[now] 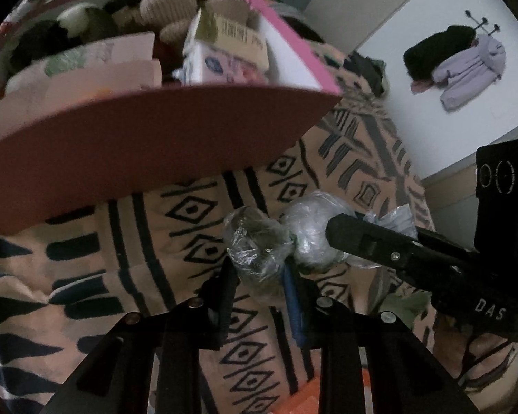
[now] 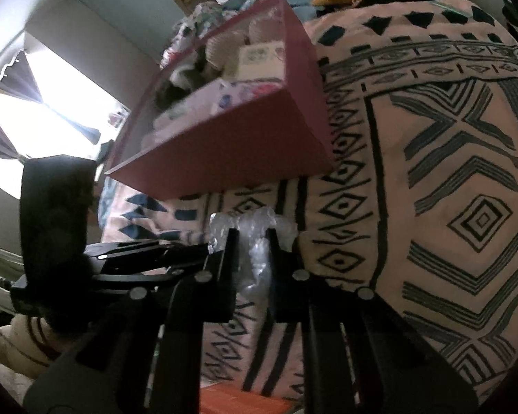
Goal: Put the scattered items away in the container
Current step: 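Lift the clear plastic bag with both grippers toward the pink box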
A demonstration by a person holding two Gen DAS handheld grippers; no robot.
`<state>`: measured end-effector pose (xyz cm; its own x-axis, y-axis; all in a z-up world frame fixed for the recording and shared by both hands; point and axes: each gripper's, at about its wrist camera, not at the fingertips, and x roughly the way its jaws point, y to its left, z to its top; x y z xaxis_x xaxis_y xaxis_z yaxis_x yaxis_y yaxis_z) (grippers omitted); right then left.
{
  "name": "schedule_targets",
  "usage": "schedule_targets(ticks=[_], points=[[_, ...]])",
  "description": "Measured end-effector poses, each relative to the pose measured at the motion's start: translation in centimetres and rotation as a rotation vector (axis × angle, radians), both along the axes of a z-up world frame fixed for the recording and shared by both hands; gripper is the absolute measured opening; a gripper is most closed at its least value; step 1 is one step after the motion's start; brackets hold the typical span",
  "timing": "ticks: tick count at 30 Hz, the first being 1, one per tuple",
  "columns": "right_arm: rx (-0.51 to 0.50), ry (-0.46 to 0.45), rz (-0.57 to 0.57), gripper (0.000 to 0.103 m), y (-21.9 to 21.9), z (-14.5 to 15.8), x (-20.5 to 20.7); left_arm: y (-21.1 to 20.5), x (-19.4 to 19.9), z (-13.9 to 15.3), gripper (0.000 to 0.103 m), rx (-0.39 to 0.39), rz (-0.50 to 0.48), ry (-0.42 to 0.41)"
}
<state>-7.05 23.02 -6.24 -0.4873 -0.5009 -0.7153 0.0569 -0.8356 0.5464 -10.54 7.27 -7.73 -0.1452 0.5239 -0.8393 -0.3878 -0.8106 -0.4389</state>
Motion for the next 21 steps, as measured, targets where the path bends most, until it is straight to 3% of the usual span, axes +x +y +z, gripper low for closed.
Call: schedule_targets(ticks=[12, 21], points=[[-0.017, 0.108, 0.046, 0.016, -1.3, 5.0, 0.1, -1.9, 0.2, 4.6, 0.026, 0.044, 0.041, 0.096], [-0.011, 0.142, 0.077, 0.016, -2.2, 6.8, -0.8, -3.1, -0.4, 6.4, 0.026, 0.046, 0.073, 0.137]])
